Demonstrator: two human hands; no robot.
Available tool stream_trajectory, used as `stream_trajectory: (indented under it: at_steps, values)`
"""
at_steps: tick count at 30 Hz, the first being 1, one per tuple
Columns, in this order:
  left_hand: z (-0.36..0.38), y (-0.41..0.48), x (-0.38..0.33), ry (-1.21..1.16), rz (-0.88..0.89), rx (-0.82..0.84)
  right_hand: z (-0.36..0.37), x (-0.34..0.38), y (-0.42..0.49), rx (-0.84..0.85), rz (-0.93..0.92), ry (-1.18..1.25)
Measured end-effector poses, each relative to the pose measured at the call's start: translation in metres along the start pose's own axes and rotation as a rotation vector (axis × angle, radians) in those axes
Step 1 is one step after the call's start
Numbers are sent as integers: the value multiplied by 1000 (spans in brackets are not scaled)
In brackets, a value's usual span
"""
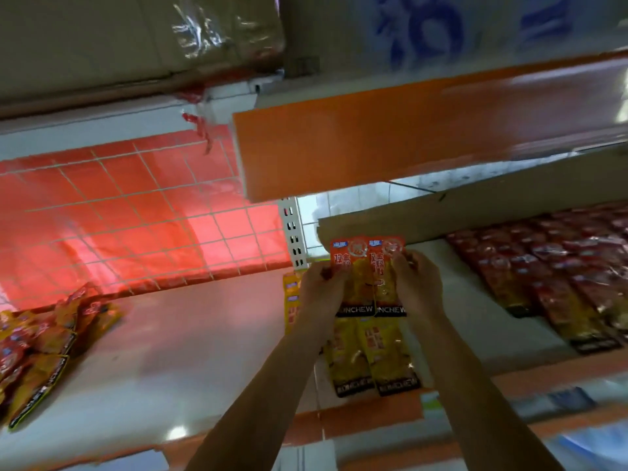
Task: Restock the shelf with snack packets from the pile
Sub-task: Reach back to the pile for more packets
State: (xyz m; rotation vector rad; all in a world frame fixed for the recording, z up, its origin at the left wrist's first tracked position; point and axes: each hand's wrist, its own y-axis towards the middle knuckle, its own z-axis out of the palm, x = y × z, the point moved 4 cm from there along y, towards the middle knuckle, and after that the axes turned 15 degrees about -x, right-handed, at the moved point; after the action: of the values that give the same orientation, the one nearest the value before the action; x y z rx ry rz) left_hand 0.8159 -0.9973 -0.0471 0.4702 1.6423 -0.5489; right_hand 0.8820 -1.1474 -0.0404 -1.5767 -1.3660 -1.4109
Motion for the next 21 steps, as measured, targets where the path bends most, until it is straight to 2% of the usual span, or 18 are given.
stream_trajectory:
  at_steps: [5, 13, 18, 21]
  values:
    - [66, -29, -4, -2, 64, 44, -44, -29, 46, -26, 40, 78]
    - [148, -60, 14, 74, 70, 91, -109, -67, 98, -61, 54, -51]
    - [181, -76, 31, 178, 6, 212, -151, -85, 126, -192, -16, -227]
    - [194, -86, 42, 166, -49, 230, -174, -96, 134, -288, -6, -314]
